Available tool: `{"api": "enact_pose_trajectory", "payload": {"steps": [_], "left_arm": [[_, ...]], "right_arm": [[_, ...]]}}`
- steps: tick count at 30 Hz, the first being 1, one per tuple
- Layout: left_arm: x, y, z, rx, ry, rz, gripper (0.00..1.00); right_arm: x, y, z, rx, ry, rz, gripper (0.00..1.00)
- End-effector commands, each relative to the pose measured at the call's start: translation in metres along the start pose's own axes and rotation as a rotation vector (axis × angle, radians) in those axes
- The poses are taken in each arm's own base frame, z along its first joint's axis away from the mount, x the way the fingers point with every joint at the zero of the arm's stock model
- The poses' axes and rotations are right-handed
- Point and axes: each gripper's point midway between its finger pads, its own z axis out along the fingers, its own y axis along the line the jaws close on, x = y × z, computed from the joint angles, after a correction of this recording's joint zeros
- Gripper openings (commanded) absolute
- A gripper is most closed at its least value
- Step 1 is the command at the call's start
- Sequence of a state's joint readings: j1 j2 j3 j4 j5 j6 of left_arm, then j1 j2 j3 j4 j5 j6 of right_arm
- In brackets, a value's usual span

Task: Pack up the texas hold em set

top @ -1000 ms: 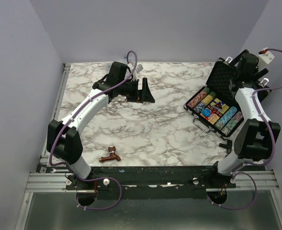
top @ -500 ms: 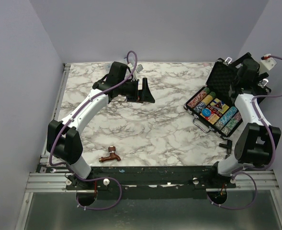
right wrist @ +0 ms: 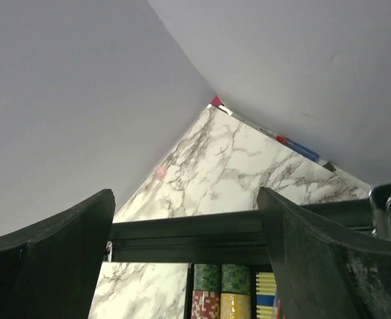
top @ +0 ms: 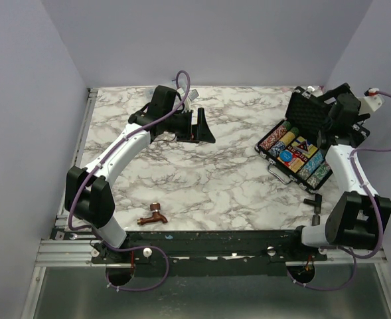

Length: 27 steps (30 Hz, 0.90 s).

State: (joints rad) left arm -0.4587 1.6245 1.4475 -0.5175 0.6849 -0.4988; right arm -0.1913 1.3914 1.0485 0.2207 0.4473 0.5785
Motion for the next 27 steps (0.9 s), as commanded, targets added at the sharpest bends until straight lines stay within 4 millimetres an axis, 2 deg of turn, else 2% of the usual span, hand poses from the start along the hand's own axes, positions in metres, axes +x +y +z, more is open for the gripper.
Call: {"api": "enact_pose_trajectory", "payload": {"steps": [1, 9, 12, 17, 19, 21, 24, 27], "left_arm": [[-0.006, -0.017, -0.004, 0.052, -0.012, 0.027, 0.89], [-0.006, -0.022, -0.006, 0.061, -0.014, 0.033, 0.89], [-0.005, -0.023, -0.005, 0.063, -0.013, 0.036, 0.89], [-0.004, -0.023, -0.004, 0.064, -0.006, 0.034, 0.89], [-0.004, -0.024, -0.004, 0.065, -0.008, 0.038, 0.89], [-0.003, -0.025, -0.004, 0.068, -0.005, 0.038, 0.89], [-0.003, -0.025, -0.004, 0.068, -0.005, 0.039, 0.89], [-0.002, -0.026, -0.003, 0.068, 0.0, 0.041, 0.89]], "right_arm": [[0.068, -0.057, -0.021, 0.152, 0.209, -0.075, 0.91], [0.08, -0.071, -0.041, 0.152, 0.238, -0.055, 0.9], [0.086, -0.063, -0.044, 0.098, 0.284, -0.077, 0.89], [0.099, -0.056, -0.06, 0.051, 0.376, -0.108, 0.89], [0.113, -0.05, -0.068, 0.011, 0.452, -0.114, 0.9], [0.136, -0.037, -0.08, -0.069, 0.59, -0.114, 0.88], [0.177, -0.012, -0.108, -0.245, 0.831, -0.124, 0.79], [0.201, 0.002, -0.133, -0.367, 0.97, -0.149, 0.78]]}}
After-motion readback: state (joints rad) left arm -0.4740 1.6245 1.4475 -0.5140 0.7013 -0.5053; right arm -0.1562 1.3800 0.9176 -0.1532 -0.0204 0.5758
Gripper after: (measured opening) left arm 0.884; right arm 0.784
